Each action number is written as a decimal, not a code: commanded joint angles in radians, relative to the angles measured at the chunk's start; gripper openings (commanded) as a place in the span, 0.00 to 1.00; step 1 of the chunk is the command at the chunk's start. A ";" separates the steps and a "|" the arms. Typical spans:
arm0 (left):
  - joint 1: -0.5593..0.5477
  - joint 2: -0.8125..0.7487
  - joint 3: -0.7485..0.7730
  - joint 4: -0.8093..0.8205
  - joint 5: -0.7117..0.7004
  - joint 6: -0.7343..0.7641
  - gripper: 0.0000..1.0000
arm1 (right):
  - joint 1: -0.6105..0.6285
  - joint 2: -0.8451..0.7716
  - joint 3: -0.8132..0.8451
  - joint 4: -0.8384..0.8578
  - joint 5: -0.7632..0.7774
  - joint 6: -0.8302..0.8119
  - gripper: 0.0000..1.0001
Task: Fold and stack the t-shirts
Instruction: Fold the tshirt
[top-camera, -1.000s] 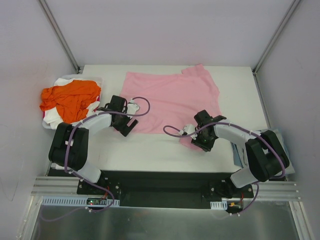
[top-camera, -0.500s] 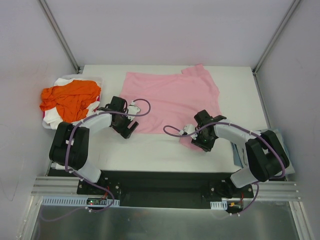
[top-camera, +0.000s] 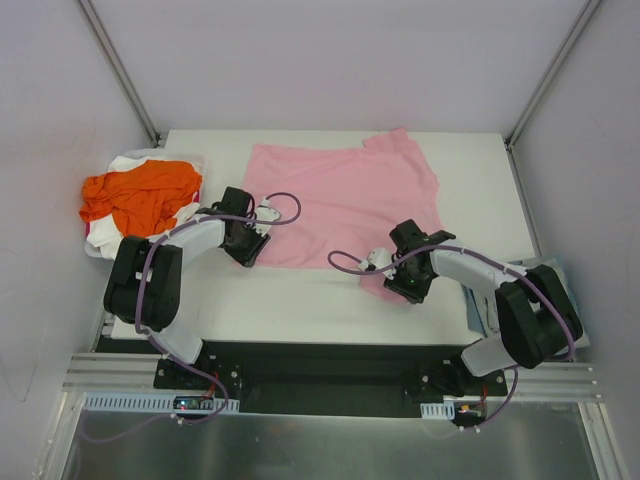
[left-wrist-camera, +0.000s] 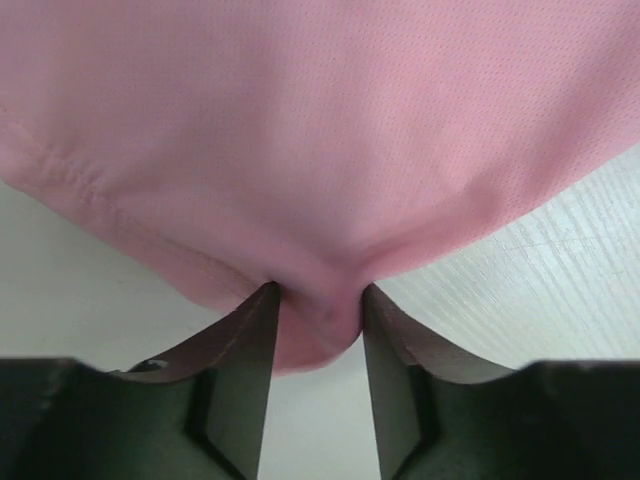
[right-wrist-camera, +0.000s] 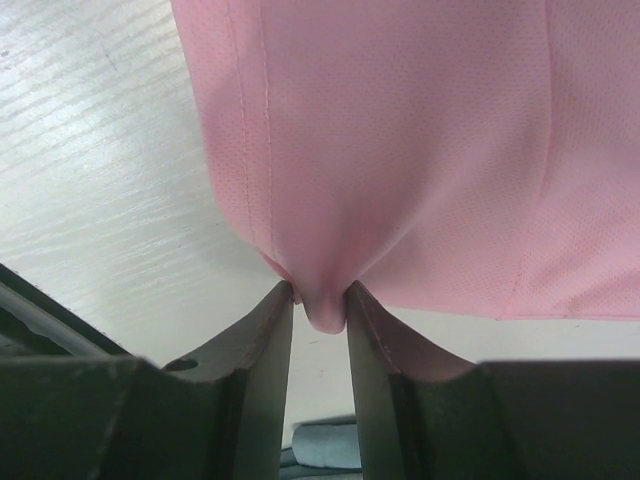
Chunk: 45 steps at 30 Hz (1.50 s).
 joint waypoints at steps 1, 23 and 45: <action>0.011 0.019 0.009 -0.037 -0.007 0.003 0.29 | -0.005 -0.028 0.030 -0.036 -0.026 0.002 0.31; 0.012 -0.038 0.012 -0.035 -0.036 -0.017 0.00 | -0.004 -0.013 0.053 -0.019 0.011 0.028 0.01; 0.011 -0.275 0.032 -0.035 -0.071 -0.022 0.00 | -0.005 -0.139 0.197 -0.108 0.166 0.097 0.01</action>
